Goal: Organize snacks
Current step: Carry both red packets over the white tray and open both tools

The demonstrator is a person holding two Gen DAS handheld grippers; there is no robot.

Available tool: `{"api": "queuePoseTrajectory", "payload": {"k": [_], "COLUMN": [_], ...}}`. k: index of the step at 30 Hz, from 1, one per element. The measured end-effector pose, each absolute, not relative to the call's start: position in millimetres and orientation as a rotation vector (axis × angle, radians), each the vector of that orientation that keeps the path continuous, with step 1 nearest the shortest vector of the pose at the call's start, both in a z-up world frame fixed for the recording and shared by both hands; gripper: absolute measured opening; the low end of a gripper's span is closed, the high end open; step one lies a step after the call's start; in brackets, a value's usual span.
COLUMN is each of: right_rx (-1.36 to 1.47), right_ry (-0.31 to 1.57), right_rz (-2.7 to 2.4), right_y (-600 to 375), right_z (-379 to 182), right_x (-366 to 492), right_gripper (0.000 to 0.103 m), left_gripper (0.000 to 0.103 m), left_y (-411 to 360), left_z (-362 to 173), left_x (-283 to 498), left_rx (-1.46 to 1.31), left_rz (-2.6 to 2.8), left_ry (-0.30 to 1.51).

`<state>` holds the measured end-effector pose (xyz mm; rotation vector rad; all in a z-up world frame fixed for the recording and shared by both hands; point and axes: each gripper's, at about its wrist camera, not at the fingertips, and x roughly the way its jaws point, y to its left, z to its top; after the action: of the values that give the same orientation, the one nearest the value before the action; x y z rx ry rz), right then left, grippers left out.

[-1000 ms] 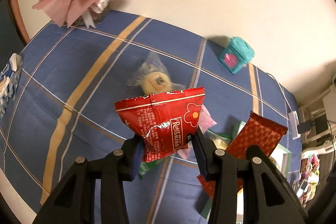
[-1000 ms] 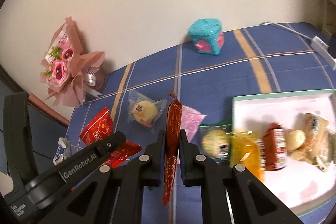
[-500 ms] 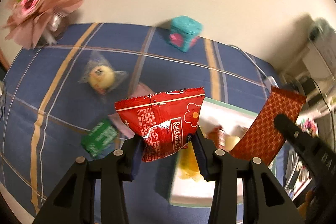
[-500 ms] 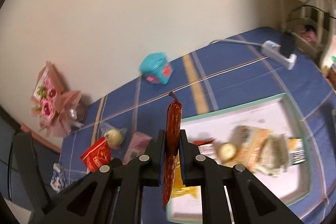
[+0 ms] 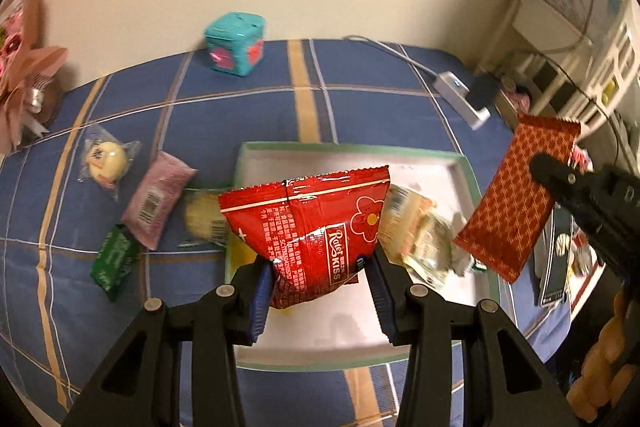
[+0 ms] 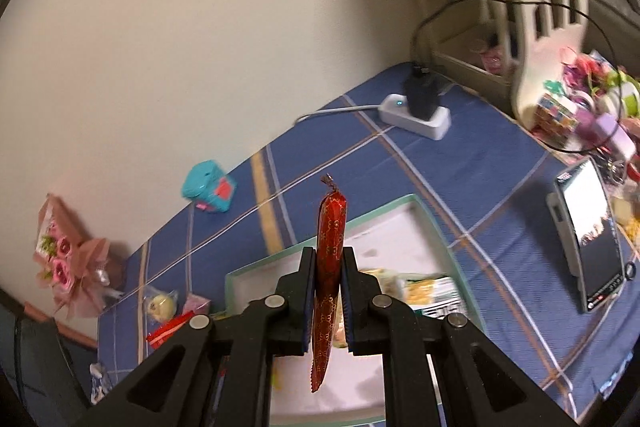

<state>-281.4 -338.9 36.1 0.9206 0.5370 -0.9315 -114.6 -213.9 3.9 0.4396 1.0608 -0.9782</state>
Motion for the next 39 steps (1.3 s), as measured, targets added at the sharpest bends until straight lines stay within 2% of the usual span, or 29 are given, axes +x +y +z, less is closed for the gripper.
{"api": "queuePoseTrajectory", "payload": {"k": [17, 23, 24, 25, 27, 28, 29, 31, 35, 36, 37, 39], "right_rx": [1.005, 1.004, 1.003, 1.003, 1.008, 1.009, 1.009, 1.005, 0.961, 0.946, 0.935, 0.904], "right_ry": [0.652, 0.655, 0.661, 0.668, 0.677, 0.680, 0.681, 0.690, 0.717, 0.724, 0.728, 0.740], "right_rz": [-0.927, -0.935, -0.937, -0.944, -0.953, -0.956, -0.959, -0.964, -0.974, -0.979, -0.983, -0.991], "right_y": [-360, -361, -361, -361, -360, -360, -359, -359, -355, -353, -352, -349], "right_z": [-13, -12, -12, -12, -12, -12, -12, -11, -5, -3, -2, 1], "right_x": [-277, -278, -278, -277, -278, -278, -279, -279, -274, -273, -272, -269], "right_gripper": [0.013, 0.015, 0.015, 0.017, 0.035, 0.049, 0.057, 0.062, 0.078, 0.082, 0.089, 0.096], "left_gripper": [0.046, 0.047, 0.051, 0.060, 0.065, 0.066, 0.068, 0.074, 0.075, 0.077, 0.084, 0.087], "left_y": [-243, -247, -247, -247, -247, -247, -246, -245, -241, -240, -238, -234], "left_z": [-33, -35, -35, -35, -32, -31, -30, -28, -26, -25, -24, -23], "left_x": [-133, -135, -135, -135, -135, -135, -134, -132, -124, -122, -118, -110], "left_rx": [0.530, 0.552, 0.557, 0.558, 0.556, 0.555, 0.554, 0.555, 0.540, 0.536, 0.530, 0.512], "left_rz": [-0.950, -0.934, -0.929, -0.924, -0.919, -0.918, -0.913, -0.896, -0.863, -0.850, -0.834, -0.805], "left_ry": [1.104, 1.093, 1.091, 1.089, 1.085, 1.082, 1.080, 1.077, 1.082, 1.082, 1.084, 1.085]}}
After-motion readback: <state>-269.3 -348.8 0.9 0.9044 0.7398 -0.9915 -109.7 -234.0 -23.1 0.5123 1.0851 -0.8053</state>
